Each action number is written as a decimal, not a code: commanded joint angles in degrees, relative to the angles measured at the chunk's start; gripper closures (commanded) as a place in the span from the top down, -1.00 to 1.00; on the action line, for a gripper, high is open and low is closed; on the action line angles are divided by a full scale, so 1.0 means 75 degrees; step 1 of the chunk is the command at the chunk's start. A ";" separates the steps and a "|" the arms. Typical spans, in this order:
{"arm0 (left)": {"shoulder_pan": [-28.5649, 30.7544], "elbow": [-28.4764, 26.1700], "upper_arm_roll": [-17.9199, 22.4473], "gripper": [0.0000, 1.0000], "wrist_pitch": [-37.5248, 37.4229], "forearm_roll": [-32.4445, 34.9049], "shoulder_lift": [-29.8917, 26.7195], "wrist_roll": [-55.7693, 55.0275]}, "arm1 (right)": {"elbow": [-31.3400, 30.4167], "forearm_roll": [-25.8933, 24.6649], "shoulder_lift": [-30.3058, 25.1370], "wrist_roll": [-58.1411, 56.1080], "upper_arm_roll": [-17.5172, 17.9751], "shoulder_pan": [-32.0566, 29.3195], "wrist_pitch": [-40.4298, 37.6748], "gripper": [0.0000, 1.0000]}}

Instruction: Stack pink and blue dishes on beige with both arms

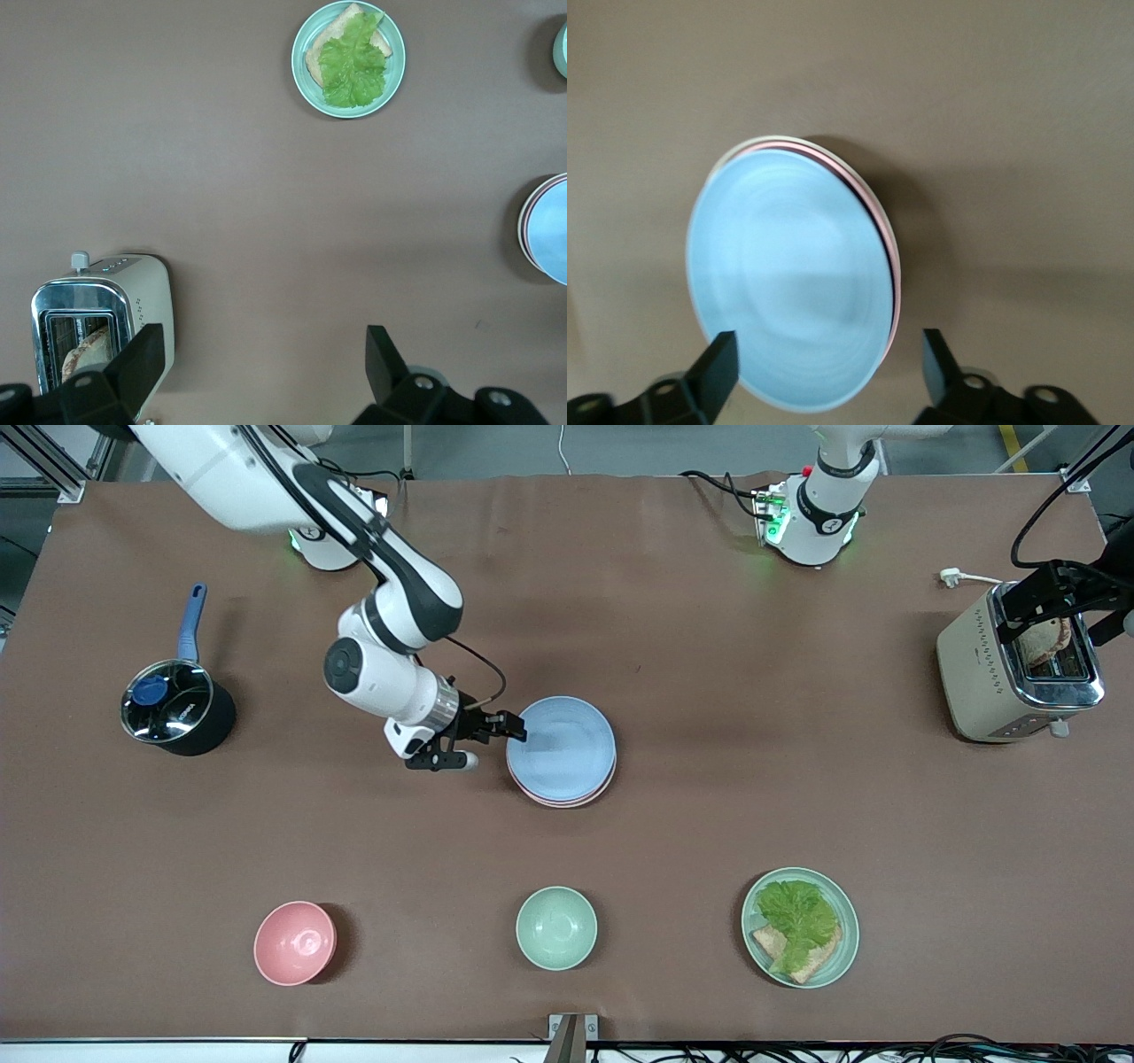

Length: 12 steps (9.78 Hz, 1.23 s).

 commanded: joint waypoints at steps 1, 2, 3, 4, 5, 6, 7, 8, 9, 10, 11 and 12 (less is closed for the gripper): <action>0.0008 -0.0216 -0.0037 1.00 0.0024 -0.0029 -0.0072 -0.0255 | -0.0238 -0.0737 -0.2188 0.0110 -0.0510 -0.0587 -0.1999 1.00; 0.0020 -0.0239 -0.0037 1.00 0.0024 -0.0017 -0.0108 -0.0255 | 0.0065 -0.1182 -0.2670 0.0098 -0.1233 -0.0589 -0.2971 1.00; 0.0020 -0.0240 -0.0037 1.00 0.0024 -0.0006 -0.0108 -0.0255 | 0.0567 -0.1732 -0.2872 0.0075 -0.1774 -0.0565 -0.3793 1.00; 0.0020 -0.0240 -0.0048 1.00 0.0024 -0.0006 -0.0108 -0.0267 | 0.1199 -0.2306 -0.2920 0.0063 -0.2232 -0.0565 -0.4509 1.00; 0.0020 -0.0240 -0.0048 1.00 0.0012 -0.0017 -0.0108 -0.0267 | 0.1959 -0.2428 -0.2909 0.0005 -0.2770 -0.0530 -0.5131 1.00; 0.0031 -0.0240 -0.0048 1.00 -0.0023 -0.0075 -0.0108 -0.0267 | 0.2523 -0.2429 -0.2886 -0.0204 -0.3286 -0.0472 -0.5671 1.00; 0.0031 -0.0286 -0.0048 1.00 -0.0058 -0.0088 -0.0143 -0.0267 | 0.2970 -0.2417 -0.2886 -0.0705 -0.3848 -0.0239 -0.6245 1.00; 0.0031 -0.0286 -0.0048 1.00 -0.0058 -0.0088 -0.0143 -0.0255 | 0.3380 -0.2406 -0.2886 -0.1116 -0.4132 -0.0202 -0.6703 1.00; 0.0043 -0.0310 -0.0048 1.00 -0.0058 -0.0099 -0.0155 -0.0220 | 0.3883 -0.2405 -0.2874 -0.1318 -0.4170 -0.0271 -0.7195 1.00; 0.0043 -0.0310 -0.0048 1.00 -0.0070 -0.0157 -0.0155 -0.0220 | 0.4202 -0.2429 -0.2862 -0.1320 -0.4170 -0.0365 -0.7594 1.00; 0.0043 -0.0321 -0.0048 1.00 -0.0082 -0.0170 -0.0166 -0.0220 | 0.4298 -0.2429 -0.2827 -0.1378 -0.4170 -0.0447 -0.7621 1.00; 0.0043 -0.0322 -0.0048 1.00 -0.0082 -0.0251 -0.0167 -0.0162 | 0.4299 -0.2440 -0.2827 -0.1494 -0.4170 -0.0506 -0.7633 1.00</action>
